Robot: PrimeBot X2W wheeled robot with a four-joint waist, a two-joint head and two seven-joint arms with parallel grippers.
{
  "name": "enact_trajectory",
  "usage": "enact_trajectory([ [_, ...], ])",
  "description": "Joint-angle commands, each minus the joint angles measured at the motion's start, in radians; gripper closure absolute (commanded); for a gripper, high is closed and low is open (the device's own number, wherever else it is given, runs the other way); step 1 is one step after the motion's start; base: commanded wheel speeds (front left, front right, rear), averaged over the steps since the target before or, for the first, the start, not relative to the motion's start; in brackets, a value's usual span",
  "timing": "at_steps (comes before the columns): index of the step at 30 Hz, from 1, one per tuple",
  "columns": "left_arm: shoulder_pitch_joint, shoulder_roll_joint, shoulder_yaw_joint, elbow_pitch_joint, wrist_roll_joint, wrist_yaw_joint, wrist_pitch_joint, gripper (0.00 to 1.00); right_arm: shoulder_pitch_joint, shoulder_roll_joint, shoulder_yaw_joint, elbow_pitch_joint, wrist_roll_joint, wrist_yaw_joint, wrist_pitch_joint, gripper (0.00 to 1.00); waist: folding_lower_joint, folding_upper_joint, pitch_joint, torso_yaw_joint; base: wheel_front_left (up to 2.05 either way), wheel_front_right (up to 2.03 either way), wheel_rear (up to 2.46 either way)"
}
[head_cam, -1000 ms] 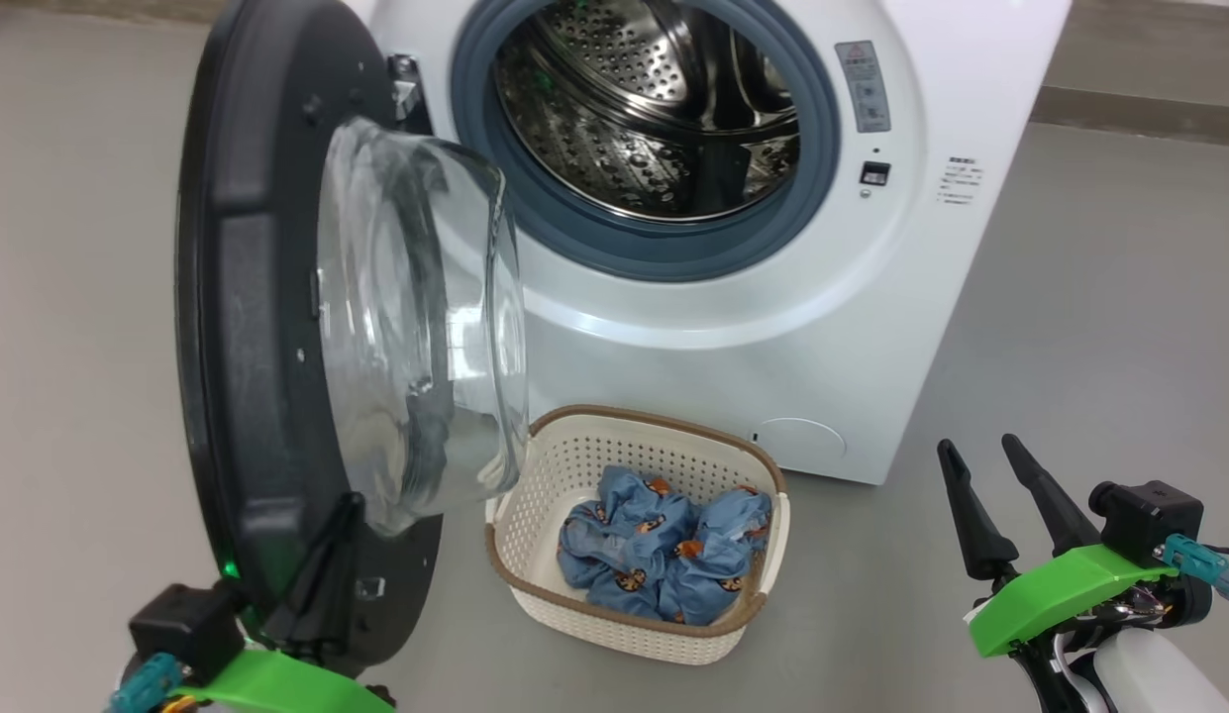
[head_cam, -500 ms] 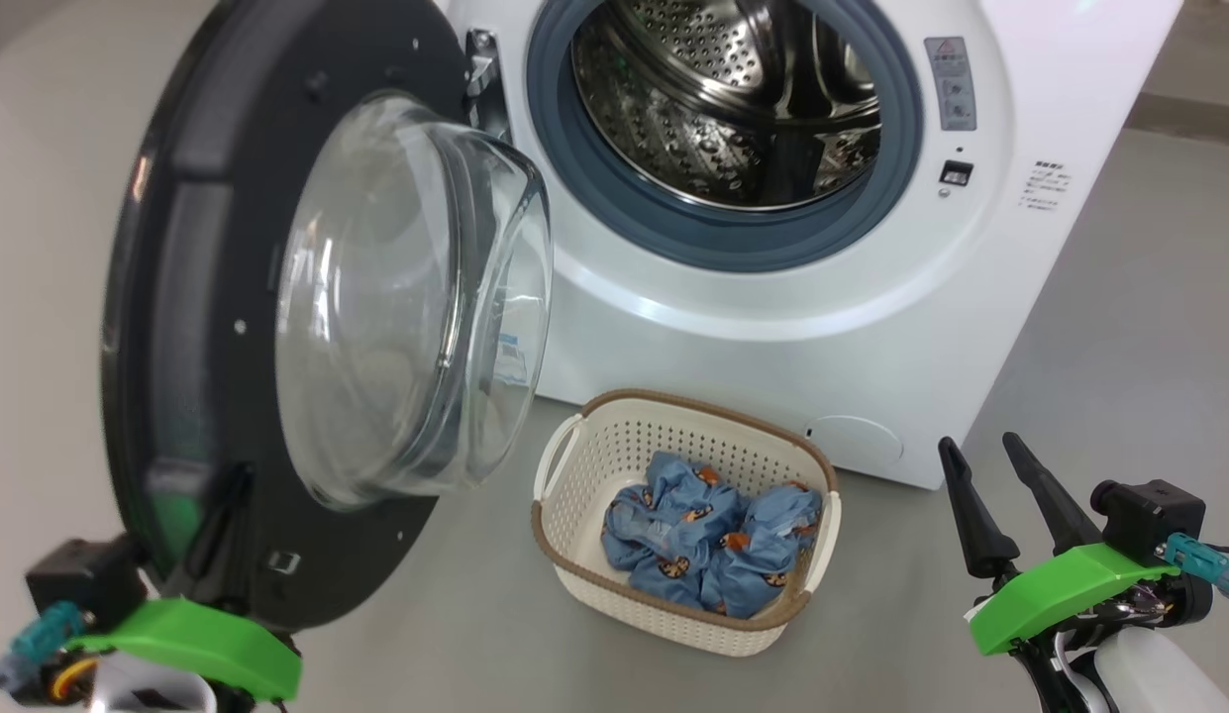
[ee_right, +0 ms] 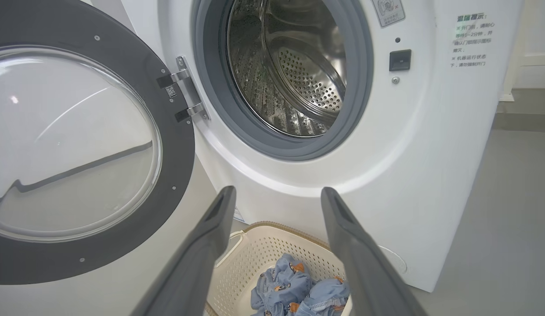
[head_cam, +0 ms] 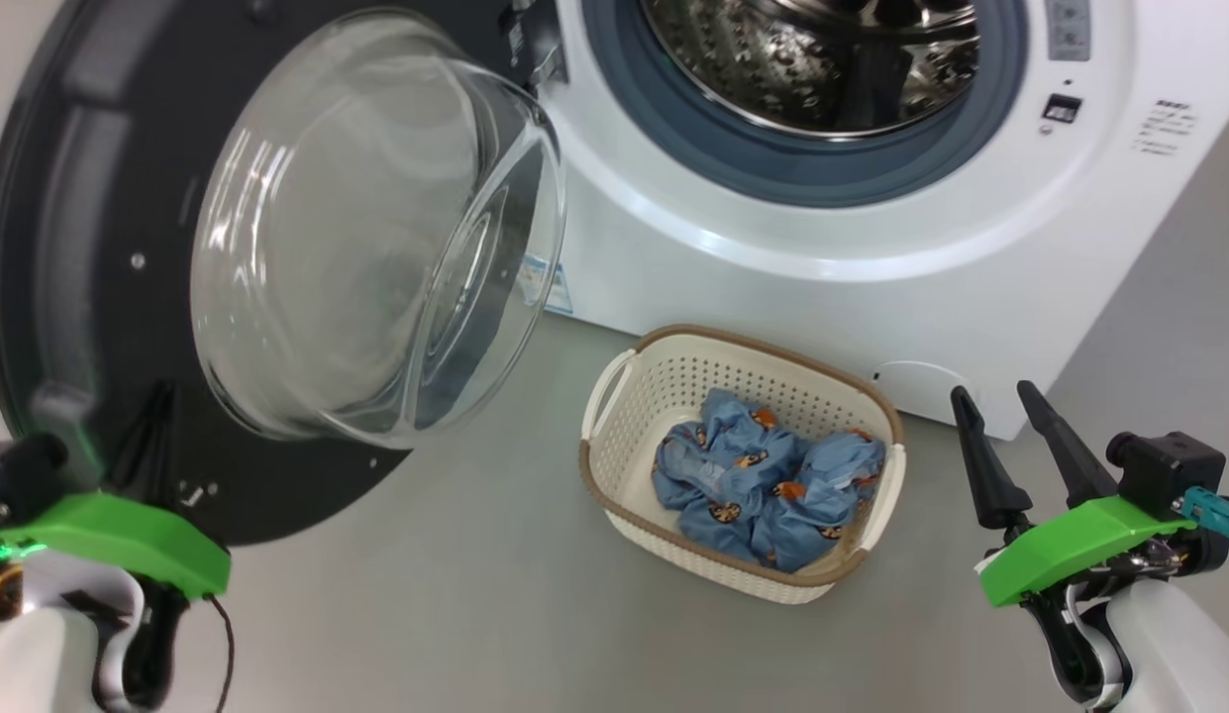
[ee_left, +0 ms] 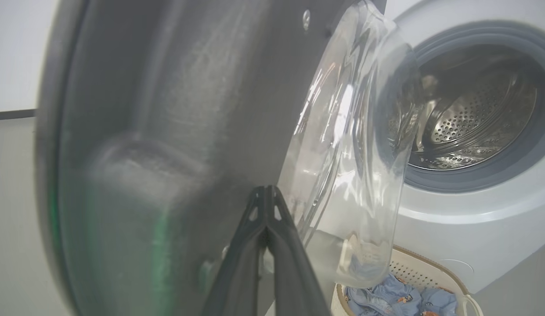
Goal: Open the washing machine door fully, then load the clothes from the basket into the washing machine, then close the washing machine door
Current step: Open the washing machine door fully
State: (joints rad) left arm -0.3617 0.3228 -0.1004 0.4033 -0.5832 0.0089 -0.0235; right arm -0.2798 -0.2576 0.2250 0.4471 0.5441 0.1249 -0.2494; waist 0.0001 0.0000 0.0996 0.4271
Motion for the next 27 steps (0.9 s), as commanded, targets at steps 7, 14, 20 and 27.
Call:
enact_trajectory([
  [7, -0.159, 0.076, 0.052, 0.123, -0.016, -0.023, -0.011, 1.00, -0.063, -0.014, 0.011, -0.021, -0.023, 0.006, -0.012, 0.00, -0.0001, 0.0000, 0.077, 0.073, 0.00, 0.00, 0.00],
  [14, -0.286, 0.100, 0.061, 0.276, -0.035, -0.063, -0.033, 1.00, -0.107, -0.017, 0.023, -0.018, -0.033, 0.006, -0.012, 0.00, -0.0001, 0.0000, 0.126, 0.089, 0.00, 0.00, 0.00],
  [20, -0.366, 0.128, 0.055, 0.400, -0.033, -0.084, -0.047, 1.00, -0.123, -0.015, 0.025, -0.013, -0.035, 0.006, -0.012, 0.00, -0.0001, 0.0000, 0.141, 0.086, 0.00, 0.00, 0.00],
  [27, -0.440, 0.151, 0.036, 0.510, -0.023, -0.103, -0.060, 1.00, -0.129, -0.009, 0.025, -0.010, -0.035, 0.006, -0.012, 0.00, -0.0001, 0.0000, 0.145, 0.078, 0.00, 0.00, 0.00],
])
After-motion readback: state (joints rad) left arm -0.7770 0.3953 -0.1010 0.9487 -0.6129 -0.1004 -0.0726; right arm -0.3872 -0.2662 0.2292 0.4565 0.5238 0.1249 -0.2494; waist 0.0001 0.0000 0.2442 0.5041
